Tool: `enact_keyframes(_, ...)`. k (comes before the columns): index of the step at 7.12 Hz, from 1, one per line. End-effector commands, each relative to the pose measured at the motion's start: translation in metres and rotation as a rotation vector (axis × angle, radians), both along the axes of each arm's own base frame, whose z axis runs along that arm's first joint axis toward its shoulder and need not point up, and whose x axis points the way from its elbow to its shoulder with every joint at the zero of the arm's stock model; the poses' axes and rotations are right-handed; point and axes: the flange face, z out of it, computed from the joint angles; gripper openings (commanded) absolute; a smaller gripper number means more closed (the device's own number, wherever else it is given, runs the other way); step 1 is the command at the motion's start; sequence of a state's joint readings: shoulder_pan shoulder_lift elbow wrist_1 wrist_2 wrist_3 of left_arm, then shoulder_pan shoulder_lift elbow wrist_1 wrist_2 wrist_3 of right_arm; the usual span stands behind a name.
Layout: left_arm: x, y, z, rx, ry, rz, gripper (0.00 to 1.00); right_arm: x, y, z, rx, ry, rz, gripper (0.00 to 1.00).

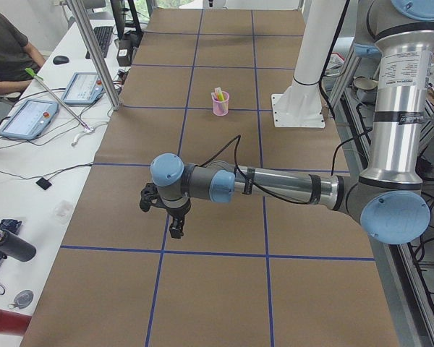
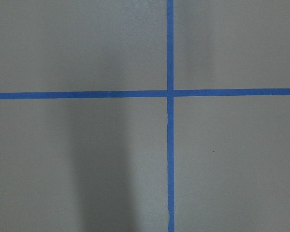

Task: Collect pens into pen holder

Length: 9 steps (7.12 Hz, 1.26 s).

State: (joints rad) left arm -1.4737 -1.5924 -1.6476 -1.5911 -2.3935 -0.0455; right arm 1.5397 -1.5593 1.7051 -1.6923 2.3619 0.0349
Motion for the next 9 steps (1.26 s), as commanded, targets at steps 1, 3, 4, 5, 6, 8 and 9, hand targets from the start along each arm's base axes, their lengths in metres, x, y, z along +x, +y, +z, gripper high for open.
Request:
enact_keyframes(1, -0.001, -0.003, 0.007, -0.011, 0.003, -0.004, 1.0, 0.004, 0.014, -0.013, 0.033, 0.041, 0.003, 1.0)
enact_keyframes(3, -0.001, -0.001, 0.004, -0.001, 0.004, -0.003, 1.0, 0.01, 0.016, -0.002, 0.012, 0.042, 0.013, 1.0)
enact_keyframes(4, 0.0, -0.007, -0.003, -0.002, -0.009, -0.011, 1.0, 0.009, 0.022, -0.013, 0.022, 0.034, 0.013, 1.0)
enact_keyframes(5, -0.002, -0.003, 0.006, -0.017, -0.016, -0.012, 1.0, 0.009, 0.024, -0.006, 0.012, 0.032, 0.014, 1.0)
enact_keyframes(6, -0.002, -0.001, 0.008, -0.018, -0.018, -0.012, 1.0, 0.009, 0.024, -0.01, 0.019, 0.031, 0.014, 1.0)
enact_keyframes(8, -0.004, -0.008, 0.004, 0.007, -0.05, -0.012, 1.0, 0.01, 0.024, -0.004, 0.006, 0.042, 0.02, 1.0)
enact_keyframes(9, -0.004, -0.009, 0.007, -0.002, -0.05, -0.016, 1.0, 0.01, 0.024, -0.004, 0.007, 0.045, 0.021, 1.0)
